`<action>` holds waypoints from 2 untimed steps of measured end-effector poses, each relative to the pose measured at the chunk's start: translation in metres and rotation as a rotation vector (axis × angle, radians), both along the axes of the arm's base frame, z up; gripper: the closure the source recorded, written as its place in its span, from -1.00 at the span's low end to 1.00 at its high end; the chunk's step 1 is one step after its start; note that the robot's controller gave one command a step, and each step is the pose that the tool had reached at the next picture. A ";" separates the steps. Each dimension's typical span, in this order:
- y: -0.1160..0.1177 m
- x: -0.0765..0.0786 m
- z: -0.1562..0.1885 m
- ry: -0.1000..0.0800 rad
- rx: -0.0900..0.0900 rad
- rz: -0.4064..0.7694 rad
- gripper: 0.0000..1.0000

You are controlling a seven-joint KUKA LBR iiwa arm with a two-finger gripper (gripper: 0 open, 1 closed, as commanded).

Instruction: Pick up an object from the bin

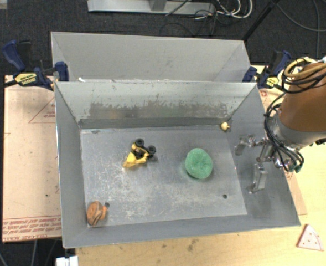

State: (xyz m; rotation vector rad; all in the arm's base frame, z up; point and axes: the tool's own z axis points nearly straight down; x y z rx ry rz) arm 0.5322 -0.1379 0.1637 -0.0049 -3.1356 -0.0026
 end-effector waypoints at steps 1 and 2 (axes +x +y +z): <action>0.001 0.002 0.004 -0.007 -0.001 0.004 -1.00; 0.060 0.028 -0.064 -0.014 -0.001 -0.042 -1.00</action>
Offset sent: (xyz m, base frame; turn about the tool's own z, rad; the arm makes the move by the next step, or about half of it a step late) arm 0.0356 0.0848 -0.0937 0.0553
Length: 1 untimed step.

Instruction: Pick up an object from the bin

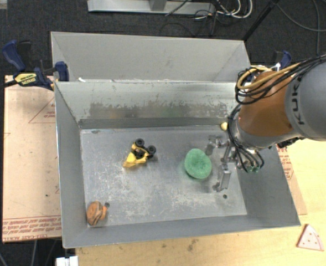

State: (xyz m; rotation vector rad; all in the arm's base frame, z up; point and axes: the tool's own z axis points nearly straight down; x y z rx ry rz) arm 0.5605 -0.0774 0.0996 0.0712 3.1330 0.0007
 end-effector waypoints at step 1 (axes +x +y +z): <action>0.027 -0.005 -0.006 0.011 0.002 -0.032 -1.00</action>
Offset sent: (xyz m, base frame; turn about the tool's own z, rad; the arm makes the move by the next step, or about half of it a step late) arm 0.0020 0.0345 0.0071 0.0588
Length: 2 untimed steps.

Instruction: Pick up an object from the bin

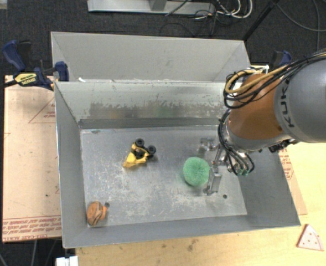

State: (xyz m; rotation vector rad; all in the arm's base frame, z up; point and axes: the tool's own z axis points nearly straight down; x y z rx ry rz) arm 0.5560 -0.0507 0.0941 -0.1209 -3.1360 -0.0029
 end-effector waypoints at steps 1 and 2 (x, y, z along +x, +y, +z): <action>0.009 0.008 0.012 -0.007 -0.001 -0.025 -1.00; 0.009 -0.006 -0.023 -0.005 -0.001 -0.009 -1.00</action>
Offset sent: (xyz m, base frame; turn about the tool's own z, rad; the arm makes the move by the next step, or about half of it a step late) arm -0.0072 0.0081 -0.0241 0.0074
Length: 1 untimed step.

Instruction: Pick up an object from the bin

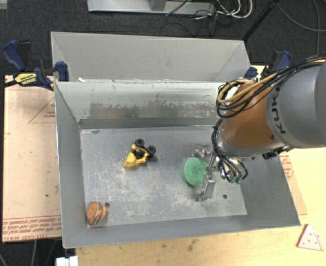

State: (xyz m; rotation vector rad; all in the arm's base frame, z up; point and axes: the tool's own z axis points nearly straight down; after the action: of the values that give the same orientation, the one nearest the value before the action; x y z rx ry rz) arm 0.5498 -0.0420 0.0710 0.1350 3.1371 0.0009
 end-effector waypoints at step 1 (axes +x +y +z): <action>0.000 -0.008 -0.001 0.001 0.000 -0.257 1.00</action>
Offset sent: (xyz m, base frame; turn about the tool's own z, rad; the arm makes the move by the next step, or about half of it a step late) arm 0.0000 0.0000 0.0000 0.0000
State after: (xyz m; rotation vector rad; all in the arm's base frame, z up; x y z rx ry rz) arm 0.5419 -0.0419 0.0695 0.5367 3.0950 0.0009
